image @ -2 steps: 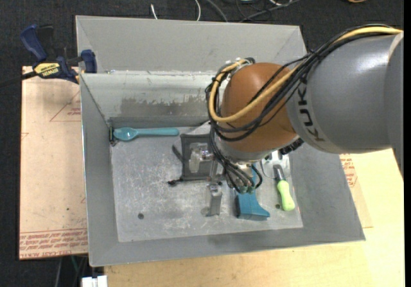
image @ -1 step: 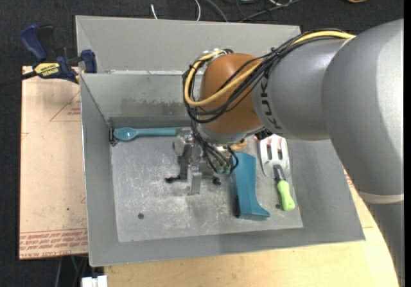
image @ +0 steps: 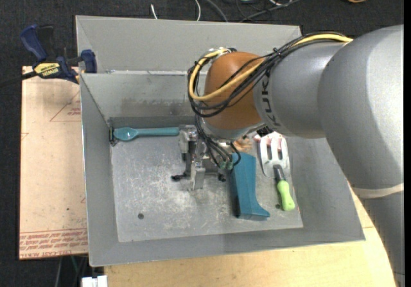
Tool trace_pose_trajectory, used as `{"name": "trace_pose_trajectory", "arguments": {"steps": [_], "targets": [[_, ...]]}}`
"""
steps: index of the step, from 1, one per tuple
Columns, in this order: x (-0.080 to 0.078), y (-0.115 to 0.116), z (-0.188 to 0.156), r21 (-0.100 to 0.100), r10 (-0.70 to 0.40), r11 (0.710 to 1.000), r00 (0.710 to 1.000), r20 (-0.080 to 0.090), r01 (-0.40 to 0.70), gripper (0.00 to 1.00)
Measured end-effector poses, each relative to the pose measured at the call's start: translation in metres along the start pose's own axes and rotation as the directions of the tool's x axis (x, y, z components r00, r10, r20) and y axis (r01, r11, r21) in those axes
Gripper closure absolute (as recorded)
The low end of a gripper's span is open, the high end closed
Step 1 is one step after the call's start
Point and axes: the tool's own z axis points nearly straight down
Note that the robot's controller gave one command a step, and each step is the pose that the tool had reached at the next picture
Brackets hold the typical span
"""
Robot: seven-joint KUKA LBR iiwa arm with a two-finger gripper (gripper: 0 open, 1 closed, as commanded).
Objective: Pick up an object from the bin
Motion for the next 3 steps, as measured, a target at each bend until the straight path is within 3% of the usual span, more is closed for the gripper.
{"name": "trace_pose_trajectory", "arguments": {"steps": [1, 2, 3], "targets": [[-0.021, -0.005, -0.003, -0.005, 0.040, 0.999, 0.999, 0.021, -0.040, 1.00], [-0.021, -0.005, -0.003, -0.005, 0.041, 0.999, 0.999, 0.021, -0.040, 1.00], [-0.019, -0.019, -0.044, -0.004, 0.173, 0.985, 0.985, 0.006, -0.173, 1.00]]}}
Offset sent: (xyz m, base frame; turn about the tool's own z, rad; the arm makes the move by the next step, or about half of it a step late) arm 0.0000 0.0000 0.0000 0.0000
